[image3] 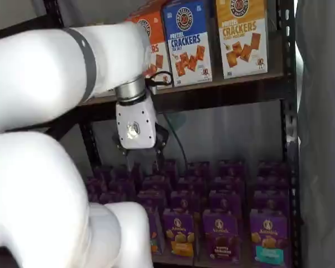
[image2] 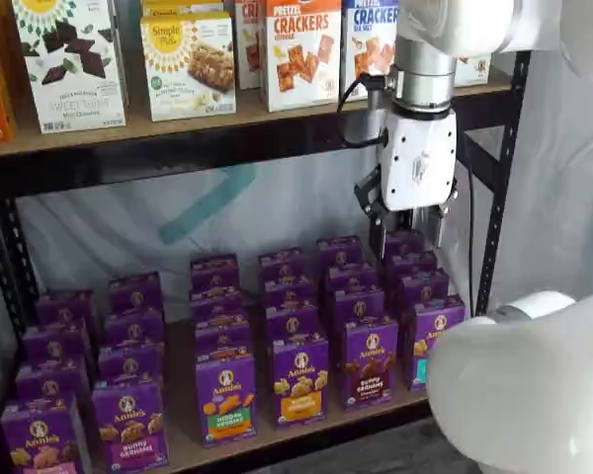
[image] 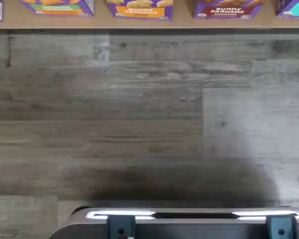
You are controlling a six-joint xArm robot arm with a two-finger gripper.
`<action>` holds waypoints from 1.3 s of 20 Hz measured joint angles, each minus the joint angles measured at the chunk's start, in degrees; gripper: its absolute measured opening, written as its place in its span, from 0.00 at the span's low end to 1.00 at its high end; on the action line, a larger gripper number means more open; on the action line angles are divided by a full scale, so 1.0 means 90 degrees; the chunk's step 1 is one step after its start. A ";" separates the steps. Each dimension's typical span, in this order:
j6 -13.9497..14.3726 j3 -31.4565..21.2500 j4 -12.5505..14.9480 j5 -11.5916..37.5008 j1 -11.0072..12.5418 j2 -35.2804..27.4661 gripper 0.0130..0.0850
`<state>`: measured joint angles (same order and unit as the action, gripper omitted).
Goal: Pick up the purple box with a brown patch in the center, on the bottom shelf, the fifth box from the left
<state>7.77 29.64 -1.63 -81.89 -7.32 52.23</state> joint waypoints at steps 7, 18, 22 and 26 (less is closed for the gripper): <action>0.0199 -0.0032 0.0262 0.0116 -0.0161 -0.0050 1.00; 0.0414 -0.0550 0.0369 0.1261 -0.0319 -0.0439 1.00; 0.0300 -0.0760 0.0307 0.1832 -0.0210 -0.0740 1.00; 0.0205 -0.0893 0.0355 0.2335 -0.0081 -0.1172 1.00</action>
<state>9.61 21.60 1.56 -60.87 -8.05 41.69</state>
